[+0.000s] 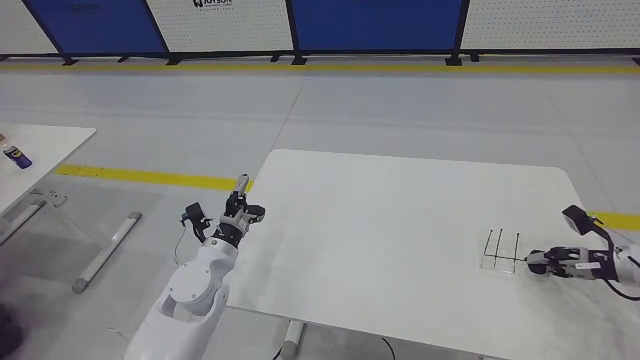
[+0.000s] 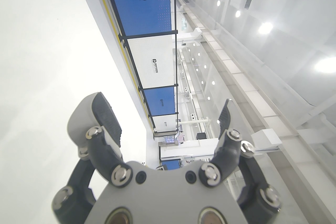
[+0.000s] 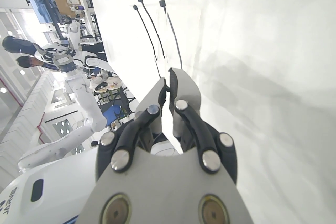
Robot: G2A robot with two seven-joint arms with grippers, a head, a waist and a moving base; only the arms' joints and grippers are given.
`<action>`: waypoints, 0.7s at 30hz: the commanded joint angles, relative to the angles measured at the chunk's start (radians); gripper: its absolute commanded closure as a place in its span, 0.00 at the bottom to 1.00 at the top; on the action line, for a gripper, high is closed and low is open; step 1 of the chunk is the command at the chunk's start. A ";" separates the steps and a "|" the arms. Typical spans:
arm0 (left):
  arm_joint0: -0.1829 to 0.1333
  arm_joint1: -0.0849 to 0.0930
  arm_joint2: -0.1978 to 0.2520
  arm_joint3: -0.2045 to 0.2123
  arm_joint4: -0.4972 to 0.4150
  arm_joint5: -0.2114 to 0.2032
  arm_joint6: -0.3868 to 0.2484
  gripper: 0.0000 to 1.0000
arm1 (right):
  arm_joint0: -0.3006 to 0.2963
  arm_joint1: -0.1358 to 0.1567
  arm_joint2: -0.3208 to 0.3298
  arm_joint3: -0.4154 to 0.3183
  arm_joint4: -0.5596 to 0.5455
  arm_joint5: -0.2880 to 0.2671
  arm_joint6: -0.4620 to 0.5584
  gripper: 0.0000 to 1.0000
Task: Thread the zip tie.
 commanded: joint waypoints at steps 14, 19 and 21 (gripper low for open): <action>0.000 0.000 0.000 0.000 0.000 0.000 0.000 0.00 | -0.022 0.043 0.031 -0.047 0.150 -0.075 0.000 1.00; 0.000 0.000 0.000 0.000 0.000 0.000 0.000 0.00 | -0.147 0.104 0.162 -0.280 0.337 -0.075 0.000 1.00; 0.000 0.000 0.000 0.000 0.000 0.000 0.000 0.00 | -0.225 0.131 0.218 -0.377 0.391 -0.075 0.000 1.00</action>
